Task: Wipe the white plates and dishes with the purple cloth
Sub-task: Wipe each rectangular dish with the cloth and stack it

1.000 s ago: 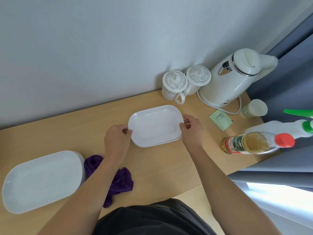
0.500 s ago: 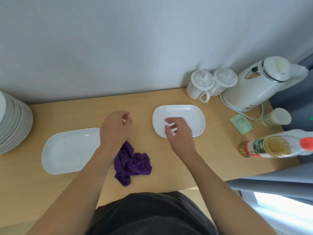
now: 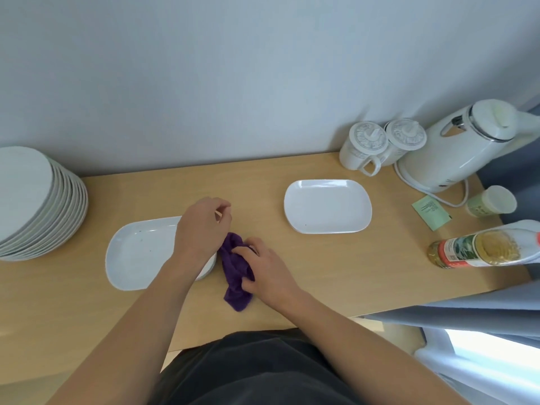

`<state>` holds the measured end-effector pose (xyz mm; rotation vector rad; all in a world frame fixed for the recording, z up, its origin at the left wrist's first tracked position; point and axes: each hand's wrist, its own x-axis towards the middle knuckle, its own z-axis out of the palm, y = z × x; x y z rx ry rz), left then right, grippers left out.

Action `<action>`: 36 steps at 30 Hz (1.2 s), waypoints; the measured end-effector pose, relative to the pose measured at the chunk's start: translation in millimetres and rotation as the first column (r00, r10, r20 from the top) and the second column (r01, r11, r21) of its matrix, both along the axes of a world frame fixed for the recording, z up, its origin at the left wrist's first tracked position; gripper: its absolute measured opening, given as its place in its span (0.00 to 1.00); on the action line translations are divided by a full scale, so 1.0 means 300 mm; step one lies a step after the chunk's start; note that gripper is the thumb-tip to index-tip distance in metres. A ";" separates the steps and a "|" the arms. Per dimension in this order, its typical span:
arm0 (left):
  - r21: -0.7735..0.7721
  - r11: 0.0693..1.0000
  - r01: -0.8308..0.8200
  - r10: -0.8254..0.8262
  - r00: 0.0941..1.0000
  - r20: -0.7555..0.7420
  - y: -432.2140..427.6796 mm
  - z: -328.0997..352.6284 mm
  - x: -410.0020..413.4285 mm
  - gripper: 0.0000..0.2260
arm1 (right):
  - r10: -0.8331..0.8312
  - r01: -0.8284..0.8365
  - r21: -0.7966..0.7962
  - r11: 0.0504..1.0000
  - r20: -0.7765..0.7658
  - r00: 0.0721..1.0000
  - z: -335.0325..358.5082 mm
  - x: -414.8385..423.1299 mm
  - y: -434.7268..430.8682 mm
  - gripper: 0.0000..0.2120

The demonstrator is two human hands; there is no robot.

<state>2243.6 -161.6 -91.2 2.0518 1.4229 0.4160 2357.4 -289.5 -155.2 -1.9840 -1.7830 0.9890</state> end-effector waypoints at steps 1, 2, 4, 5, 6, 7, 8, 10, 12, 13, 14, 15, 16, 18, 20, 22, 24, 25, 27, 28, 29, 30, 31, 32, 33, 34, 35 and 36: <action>-0.003 1.000 0.006 -0.006 1.000 0.003 0.004 -0.002 0.013 0.07 | -0.057 0.058 0.018 0.998 -0.078 0.995 0.011 0.013 -0.001 0.27; -0.007 1.000 0.015 -0.015 1.000 0.007 0.007 -0.003 0.028 0.07 | -0.123 0.129 0.029 0.991 -0.143 0.982 0.031 0.033 -0.003 0.23; -0.014 0.999 0.042 -0.042 0.999 0.010 0.014 -0.009 0.061 0.07 | -0.268 0.284 0.037 0.958 -0.236 0.934 0.085 0.087 -0.008 0.16; -0.017 0.998 0.056 -0.056 0.998 0.008 0.018 -0.014 0.080 0.07 | -0.341 0.363 0.039 0.931 -0.267 0.901 0.111 0.122 -0.012 0.13; -0.017 0.998 0.067 -0.067 0.998 0.005 0.022 -0.019 0.100 0.07 | -0.412 0.442 0.044 0.896 -0.294 0.863 0.138 0.162 -0.017 0.11; -0.016 0.997 0.078 -0.078 0.997 0.005 0.026 -0.027 0.123 0.08 | -0.478 0.517 0.045 0.855 -0.318 0.818 0.159 0.207 -0.022 0.10; -0.018 0.996 0.089 -0.089 0.996 0.003 0.027 -0.035 0.149 0.08 | -0.537 0.583 0.041 0.811 -0.340 0.772 0.179 0.254 -0.027 0.09; -0.046 0.992 0.116 -0.117 0.993 -0.013 0.022 -0.051 0.206 0.08 | -0.635 0.684 0.025 0.729 -0.349 0.689 0.206 0.351 -0.034 0.08; -0.107 0.985 0.136 -0.140 0.989 -0.037 0.011 -0.069 0.262 0.09 | -0.699 0.740 0.016 0.672 -0.318 0.641 0.216 0.440 -0.038 0.08; -0.143 0.980 0.136 -0.143 0.989 -0.040 0.005 -0.083 0.286 0.09 | -0.720 0.757 0.014 0.653 -0.296 0.627 0.214 0.479 -0.038 0.08; -0.183 0.975 0.126 -0.135 0.990 -0.036 0.002 -0.098 0.309 0.09 | -0.736 0.766 0.010 0.642 -0.271 0.621 0.207 0.512 -0.036 0.09; -0.228 0.968 0.109 -0.117 0.993 -0.023 -0.002 -0.111 0.328 0.09 | -0.744 0.766 -0.001 0.643 -0.239 0.624 0.194 0.539 -0.034 0.12; -0.281 0.956 0.085 -0.089 0.996 0.000 -0.005 -0.121 0.344 0.09 | -0.744 0.757 -0.022 0.653 -0.204 0.636 0.179 0.559 -0.032 0.16; -0.396 0.917 0.040 -0.013 0.998 0.069 -0.014 -0.139 0.368 0.08 | -0.717 0.716 -0.063 0.695 -0.129 0.685 0.142 0.582 -0.027 0.24; -0.473 0.881 0.013 0.052 0.991 0.125 -0.023 -0.147 0.383 0.05 | -0.662 0.659 -0.061 0.750 -0.085 0.745 0.119 0.583 -0.023 0.22; -0.502 0.865 -0.008 0.090 0.986 0.140 -0.026 -0.149 0.393 0.04 | -0.616 0.613 -0.054 0.788 -0.056 0.786 0.106 0.575 -0.018 0.22; -0.503 0.864 -0.027 0.103 0.987 0.124 -0.022 -0.149 0.402 0.03 | -0.582 0.579 -0.062 0.813 -0.050 0.811 0.097 0.563 -0.009 0.22; -0.501 0.865 -0.035 0.104 0.988 0.111 -0.019 -0.151 0.407 0.03 | -0.566 0.562 -0.067 0.824 -0.054 0.823 0.093 0.555 -0.003 0.22; -0.490 0.871 -0.045 0.100 0.991 0.087 -0.016 -0.151 0.413 0.04 | -0.523 0.519 -0.075 0.851 -0.043 0.851 0.090 0.536 0.011 0.19; -0.482 0.875 -0.046 0.096 0.992 0.078 -0.017 -0.150 0.416 0.05 | -0.499 0.496 -0.077 0.865 -0.026 0.866 0.091 0.526 0.019 0.17; -0.475 0.879 -0.046 0.091 0.993 0.072 -0.018 -0.147 0.419 0.05 | -0.479 0.477 -0.080 0.875 -0.009 0.878 0.095 0.517 0.027 0.14; -0.472 0.880 -0.048 0.090 0.994 0.066 -0.020 -0.147 0.421 0.06 | -0.466 0.464 -0.089 0.881 0.001 0.885 0.102 0.510 0.033 0.10; -0.473 0.879 -0.053 0.090 0.994 0.056 -0.020 -0.145 0.423 0.06 | -0.458 0.455 -0.105 0.884 0.000 0.889 0.112 0.505 0.039 0.07; -0.472 0.879 -0.057 0.092 0.994 0.050 -0.022 -0.142 0.426 0.06 | -0.449 0.445 -0.120 0.888 -0.006 0.894 0.125 0.503 0.044 0.05; -0.468 0.881 -0.063 0.091 0.995 0.037 -0.020 -0.143 0.426 0.06 | -0.438 0.432 -0.136 0.892 -0.018 0.899 0.139 0.502 0.047 0.06; -0.448 0.892 -0.063 0.082 0.996 0.022 -0.018 -0.145 0.424 0.07 | -0.426 0.416 -0.156 0.896 -0.036 0.904 0.153 0.502 0.049 0.06; -0.432 0.900 -0.062 0.072 0.997 0.007 -0.015 -0.146 0.423 0.07 | -0.406 0.391 -0.179 0.903 -0.055 0.912 0.170 0.499 0.047 0.06; -0.430 0.901 -0.059 0.066 0.998 0.003 -0.013 -0.148 0.419 0.06 | -0.375 0.353 -0.209 0.912 -0.073 0.924 0.184 0.493 0.041 0.06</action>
